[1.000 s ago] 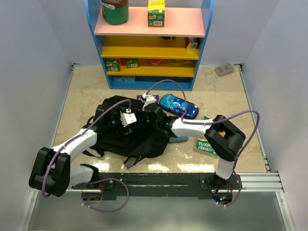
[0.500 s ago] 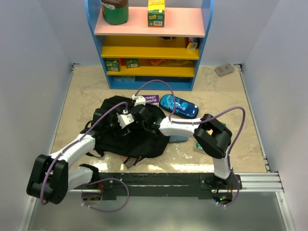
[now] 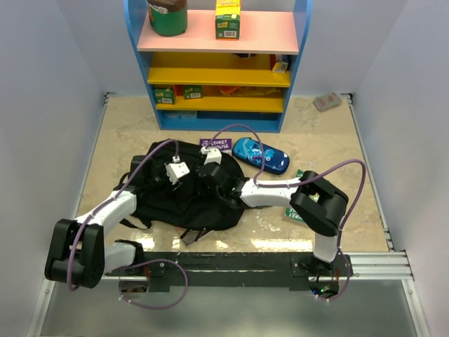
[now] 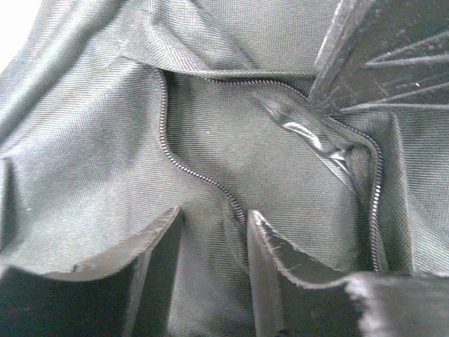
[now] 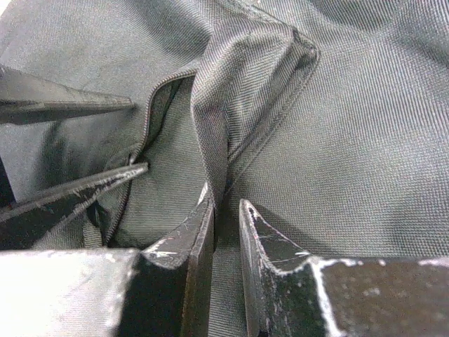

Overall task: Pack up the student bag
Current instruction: Unzip the student bag at the center of the board.

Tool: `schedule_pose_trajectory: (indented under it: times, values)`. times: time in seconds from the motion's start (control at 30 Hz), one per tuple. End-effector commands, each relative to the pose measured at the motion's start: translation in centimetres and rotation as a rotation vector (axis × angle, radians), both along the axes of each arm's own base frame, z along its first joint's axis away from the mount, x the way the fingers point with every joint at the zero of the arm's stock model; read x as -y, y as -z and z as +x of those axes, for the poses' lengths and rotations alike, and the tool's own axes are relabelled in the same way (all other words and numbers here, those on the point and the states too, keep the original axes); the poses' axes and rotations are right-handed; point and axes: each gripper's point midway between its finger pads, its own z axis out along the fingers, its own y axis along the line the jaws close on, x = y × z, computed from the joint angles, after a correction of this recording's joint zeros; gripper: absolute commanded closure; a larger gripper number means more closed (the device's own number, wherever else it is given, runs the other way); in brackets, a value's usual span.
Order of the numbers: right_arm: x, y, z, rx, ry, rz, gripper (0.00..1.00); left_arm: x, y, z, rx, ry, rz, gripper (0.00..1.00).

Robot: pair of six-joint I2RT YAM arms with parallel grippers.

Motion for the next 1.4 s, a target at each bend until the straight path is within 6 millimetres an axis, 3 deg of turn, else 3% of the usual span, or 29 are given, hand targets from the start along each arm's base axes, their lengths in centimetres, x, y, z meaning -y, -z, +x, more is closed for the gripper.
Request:
schedule_pose_trajectory:
  times: [0.0,0.13,0.27,0.37,0.5,0.53,0.6,0.63,0.73,0.93,1.1,1.23,1.37]
  values:
    - [2.9,2.7,-1.3,-0.040,0.022,-0.102,0.78,-1.8,1.6,-0.5,-0.070,-0.033,0.068,0.58]
    - [2.5,2.7,-1.3,-0.041,0.013,-0.090,0.79,-1.0,2.1,-0.7,-0.125,-0.007,0.038,1.00]
    - [2.1,2.8,-1.4,-0.042,0.003,-0.074,0.80,0.0,2.0,-0.8,-0.189,0.004,-0.023,1.00]
    - [2.2,3.3,-1.6,-0.045,0.002,-0.078,0.81,0.1,0.5,0.1,-0.184,-0.012,-0.075,1.00]
    - [2.3,3.7,-1.8,-0.048,-0.001,-0.068,0.83,0.4,-3.2,2.0,-0.152,-0.061,-0.160,1.00]
    - [2.2,3.8,-1.9,-0.050,-0.003,-0.066,0.83,0.7,-4.1,2.1,-0.144,-0.063,-0.181,0.82]
    - [2.1,4.0,-2.0,-0.054,-0.007,-0.061,0.84,1.3,-5.7,2.3,-0.150,-0.074,-0.235,0.68]
    - [2.1,4.3,-2.0,-0.057,-0.005,-0.066,0.84,1.5,-6.1,2.3,-0.155,-0.080,-0.249,0.55]
    - [2.0,4.5,-2.1,-0.059,-0.013,-0.060,0.85,2.1,-6.4,2.2,-0.183,-0.080,-0.265,0.43]
    - [1.9,4.7,-2.3,-0.060,-0.016,-0.055,0.86,3.3,-3.9,1.6,-0.227,-0.059,-0.201,0.41]
    - [1.8,4.5,-2.3,-0.057,-0.018,-0.047,0.87,2.3,-2.2,2.4,-0.151,-0.120,-0.086,0.36]
    - [1.8,4.6,-2.5,-0.058,-0.025,-0.044,0.88,0.5,-2.6,4.4,-0.071,-0.222,-0.031,0.35]
    - [1.9,4.7,-2.6,-0.062,-0.025,-0.045,0.89,0.7,-3.5,4.3,-0.058,-0.225,-0.055,0.34]
